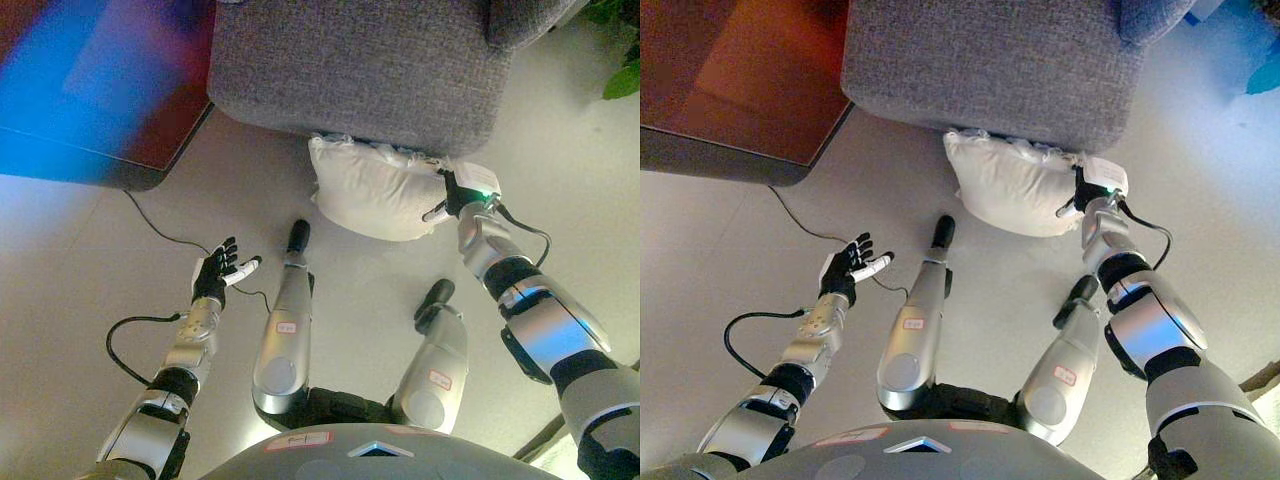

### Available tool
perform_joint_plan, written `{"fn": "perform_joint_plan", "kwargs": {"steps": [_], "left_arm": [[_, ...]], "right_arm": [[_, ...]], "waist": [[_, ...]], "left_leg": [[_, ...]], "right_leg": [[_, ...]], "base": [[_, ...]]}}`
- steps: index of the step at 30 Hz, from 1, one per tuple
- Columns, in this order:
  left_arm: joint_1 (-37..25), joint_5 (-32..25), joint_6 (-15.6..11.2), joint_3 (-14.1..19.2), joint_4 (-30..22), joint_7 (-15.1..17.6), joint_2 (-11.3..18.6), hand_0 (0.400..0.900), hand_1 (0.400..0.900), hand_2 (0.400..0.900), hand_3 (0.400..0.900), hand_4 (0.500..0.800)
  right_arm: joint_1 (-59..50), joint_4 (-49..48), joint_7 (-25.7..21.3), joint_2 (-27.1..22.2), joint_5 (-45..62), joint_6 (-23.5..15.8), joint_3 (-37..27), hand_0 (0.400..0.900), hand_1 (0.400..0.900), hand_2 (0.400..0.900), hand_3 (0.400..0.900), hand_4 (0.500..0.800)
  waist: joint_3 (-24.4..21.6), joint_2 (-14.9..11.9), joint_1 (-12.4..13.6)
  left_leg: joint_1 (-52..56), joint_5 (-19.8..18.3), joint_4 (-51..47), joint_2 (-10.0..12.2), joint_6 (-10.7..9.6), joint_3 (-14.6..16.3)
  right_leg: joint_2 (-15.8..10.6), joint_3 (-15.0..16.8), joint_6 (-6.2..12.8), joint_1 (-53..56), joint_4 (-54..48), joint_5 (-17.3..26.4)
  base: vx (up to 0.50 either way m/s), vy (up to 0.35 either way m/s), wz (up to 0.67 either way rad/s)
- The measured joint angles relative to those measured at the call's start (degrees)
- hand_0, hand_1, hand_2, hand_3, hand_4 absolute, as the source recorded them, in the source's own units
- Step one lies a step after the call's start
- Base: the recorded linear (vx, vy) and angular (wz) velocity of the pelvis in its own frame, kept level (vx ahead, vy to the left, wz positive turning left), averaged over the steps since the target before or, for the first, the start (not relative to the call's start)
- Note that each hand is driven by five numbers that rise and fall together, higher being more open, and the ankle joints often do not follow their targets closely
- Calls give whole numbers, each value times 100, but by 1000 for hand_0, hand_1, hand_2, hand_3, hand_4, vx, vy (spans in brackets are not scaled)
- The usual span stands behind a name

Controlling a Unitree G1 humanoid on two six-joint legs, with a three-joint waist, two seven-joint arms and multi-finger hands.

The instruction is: Pick up the pillow and put it on the sofa.

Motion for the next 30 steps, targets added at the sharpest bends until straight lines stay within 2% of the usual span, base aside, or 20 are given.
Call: {"fn": "perform_joint_plan", "kwargs": {"steps": [6, 9, 17, 20, 22, 30], "left_arm": [[82, -616, -310, 4, -486, -121, 20, 900, 900, 900, 900, 800], [191, -910, -360, 15, -713, -153, 71, 900, 900, 900, 900, 800], [613, -1161, -374, 236, -810, -183, 80, 900, 900, 900, 900, 800], [739, -1216, -404, 252, -878, -275, 76, 900, 900, 900, 900, 800], [841, -1247, -522, 283, -1029, -285, 83, 900, 900, 900, 900, 800], [903, -1391, -610, 377, -1561, -391, 180, 900, 900, 900, 900, 800]], "right_arm": [[-404, 4, 103, -289, 87, 19, 62, 900, 900, 900, 900, 800], [-595, 20, 102, -346, 120, 109, 64, 900, 900, 900, 900, 800], [-1046, 130, 102, -442, 313, 344, 221, 900, 900, 900, 900, 800], [-1248, 147, 135, -534, 314, 378, 246, 900, 900, 900, 900, 800], [-1408, 151, 233, -543, 315, 394, 331, 900, 900, 900, 900, 800], [-1868, 247, 562, -632, 438, 493, 452, 900, 900, 900, 900, 800]], "waist": [[92, 118, 22], [124, 179, 46], [137, 298, 163], [146, 414, 169], [149, 438, 185], [154, 519, 243]], "left_leg": [[-447, -4, 301, -96, -1, -9], [-647, -6, 367, -142, -1, -21], [-1027, -5, 494, -247, 0, -48], [-1206, 9, 584, -378, 19, -37], [-1339, 8, 679, -425, 27, -50], [-1827, -21, 887, -475, -7, -149]], "right_leg": [[-15, 192, 29, -462, 283, -22], [-54, 265, 54, -702, 432, -39], [-149, 395, 59, -1176, 653, -65], [-222, 429, 62, -1320, 757, -105], [-261, 465, 78, -1456, 822, -126], [-302, 470, 105, -1882, 1062, -185]], "base": [[-54, 49, 7], [-23, 40, 6], [-18, 75, 7], [-15, 97, 10], [-30, 38, 12], [-34, 37, 8]]}}
